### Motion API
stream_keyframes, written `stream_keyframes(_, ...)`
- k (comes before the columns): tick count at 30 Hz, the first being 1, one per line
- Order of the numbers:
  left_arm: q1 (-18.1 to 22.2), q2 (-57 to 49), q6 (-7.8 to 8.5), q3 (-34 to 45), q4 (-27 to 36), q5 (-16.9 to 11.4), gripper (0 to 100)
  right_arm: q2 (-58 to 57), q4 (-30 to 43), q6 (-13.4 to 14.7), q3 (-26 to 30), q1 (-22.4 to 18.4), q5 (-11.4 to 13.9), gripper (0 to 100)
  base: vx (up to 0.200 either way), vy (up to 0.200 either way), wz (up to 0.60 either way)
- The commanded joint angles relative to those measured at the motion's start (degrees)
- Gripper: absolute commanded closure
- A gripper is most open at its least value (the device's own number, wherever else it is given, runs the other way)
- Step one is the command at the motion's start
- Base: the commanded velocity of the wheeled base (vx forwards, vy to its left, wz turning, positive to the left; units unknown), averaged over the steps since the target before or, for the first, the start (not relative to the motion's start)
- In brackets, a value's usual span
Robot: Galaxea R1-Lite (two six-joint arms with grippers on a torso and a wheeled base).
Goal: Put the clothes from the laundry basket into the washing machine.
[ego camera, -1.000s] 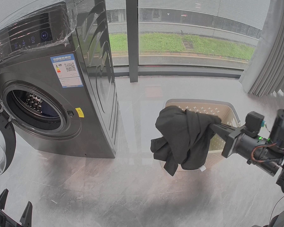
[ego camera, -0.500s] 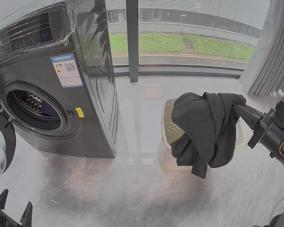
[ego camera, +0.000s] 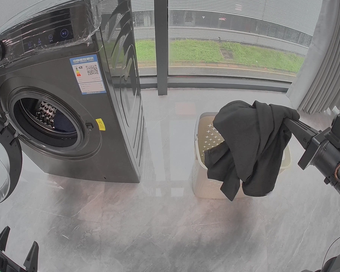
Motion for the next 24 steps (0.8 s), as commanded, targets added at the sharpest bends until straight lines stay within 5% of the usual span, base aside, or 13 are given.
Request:
stream_keyframes(1, 0.09, -0.84, -0.02, 0.84, -0.05, 0.00, 0, 0.36, 0.84, 0.06, -0.46, -0.03, -1.99, 100, 0.000, 0.200, 0.00)
stream_keyframes(24, 0.00, -0.84, -0.63, 0.84, -0.05, 0.00, 0, 0.18, 1.01, 0.67, -0.02, 0.59, -1.02, 100, 0.000, 0.200, 0.00)
